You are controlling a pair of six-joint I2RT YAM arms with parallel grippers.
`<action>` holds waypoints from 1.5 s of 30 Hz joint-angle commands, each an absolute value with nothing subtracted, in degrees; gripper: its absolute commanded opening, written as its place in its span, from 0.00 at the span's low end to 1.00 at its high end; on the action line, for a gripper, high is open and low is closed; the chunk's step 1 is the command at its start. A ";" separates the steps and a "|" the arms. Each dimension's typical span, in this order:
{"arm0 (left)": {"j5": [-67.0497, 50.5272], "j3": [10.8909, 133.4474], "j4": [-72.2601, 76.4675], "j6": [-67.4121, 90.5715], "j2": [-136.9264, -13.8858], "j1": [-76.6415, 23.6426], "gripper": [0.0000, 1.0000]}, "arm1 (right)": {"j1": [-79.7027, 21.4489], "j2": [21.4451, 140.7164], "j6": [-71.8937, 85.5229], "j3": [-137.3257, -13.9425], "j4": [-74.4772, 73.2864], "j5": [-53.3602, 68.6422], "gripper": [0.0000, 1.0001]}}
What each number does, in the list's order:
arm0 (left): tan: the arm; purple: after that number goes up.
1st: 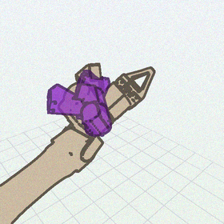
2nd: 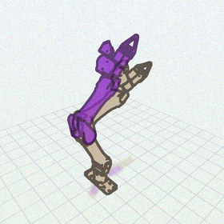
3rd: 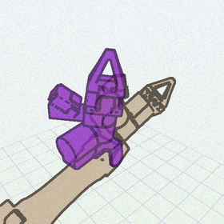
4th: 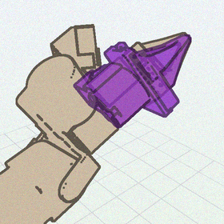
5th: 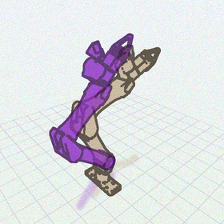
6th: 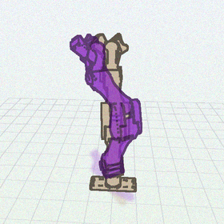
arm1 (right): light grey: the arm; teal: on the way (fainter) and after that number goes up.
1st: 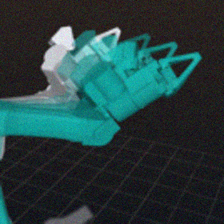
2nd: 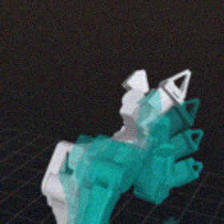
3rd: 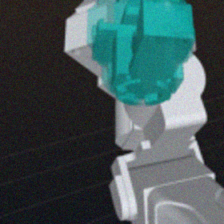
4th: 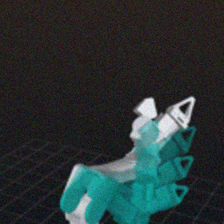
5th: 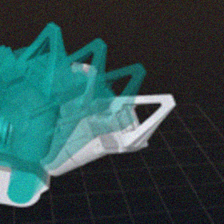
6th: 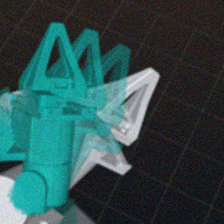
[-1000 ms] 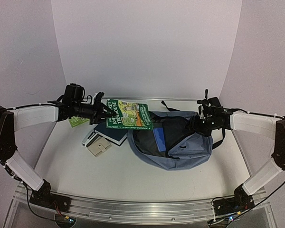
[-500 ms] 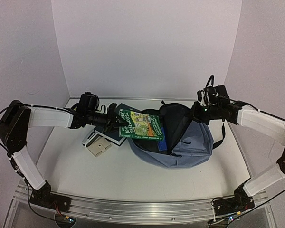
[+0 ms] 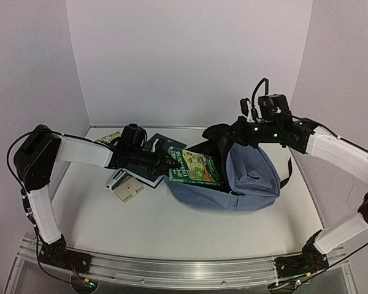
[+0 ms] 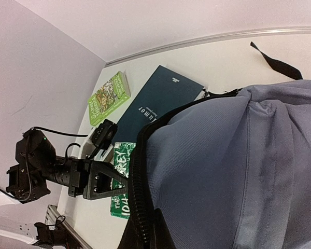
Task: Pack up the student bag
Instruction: Place the book in the student bag.
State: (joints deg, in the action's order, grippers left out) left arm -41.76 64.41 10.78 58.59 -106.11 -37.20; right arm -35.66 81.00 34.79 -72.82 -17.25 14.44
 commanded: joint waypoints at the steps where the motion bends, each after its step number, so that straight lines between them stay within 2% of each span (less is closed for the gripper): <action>1: -40.36 69.37 19.14 59.64 -107.74 -38.32 0.00 | -37.52 81.72 35.42 -76.42 -10.43 13.15 0.00; 14: -34.73 79.29 20.92 59.16 -117.57 -44.50 0.00 | -42.08 84.71 38.11 -76.59 -2.36 13.10 0.00; 20: -26.91 86.31 10.72 52.36 -122.80 -47.80 0.00 | -42.73 85.53 38.88 -75.91 -0.55 13.10 0.00; 23: -26.70 89.01 8.10 51.19 -125.52 -48.25 0.02 | -42.74 85.61 39.07 -75.56 0.80 12.78 0.00; 28: -24.05 90.30 2.38 48.16 -126.14 -48.27 0.22 | -42.74 84.36 39.14 -73.84 1.06 9.81 0.00; 34: -17.65 88.21 -6.37 43.59 -121.71 -48.25 0.55 | -42.73 82.74 38.88 -70.47 0.91 5.09 0.00; 37: -16.75 87.27 -8.37 42.65 -120.14 -48.26 0.64 | -42.75 82.60 38.83 -69.68 0.54 3.87 0.00; 42: -16.08 86.97 -9.84 42.29 -120.23 -48.90 0.68 | -42.74 81.71 39.66 -67.97 0.18 1.88 0.00; 45: -16.33 87.69 -10.09 42.80 -121.82 -49.43 0.65 | -42.71 80.95 39.94 -67.08 0.18 1.41 0.00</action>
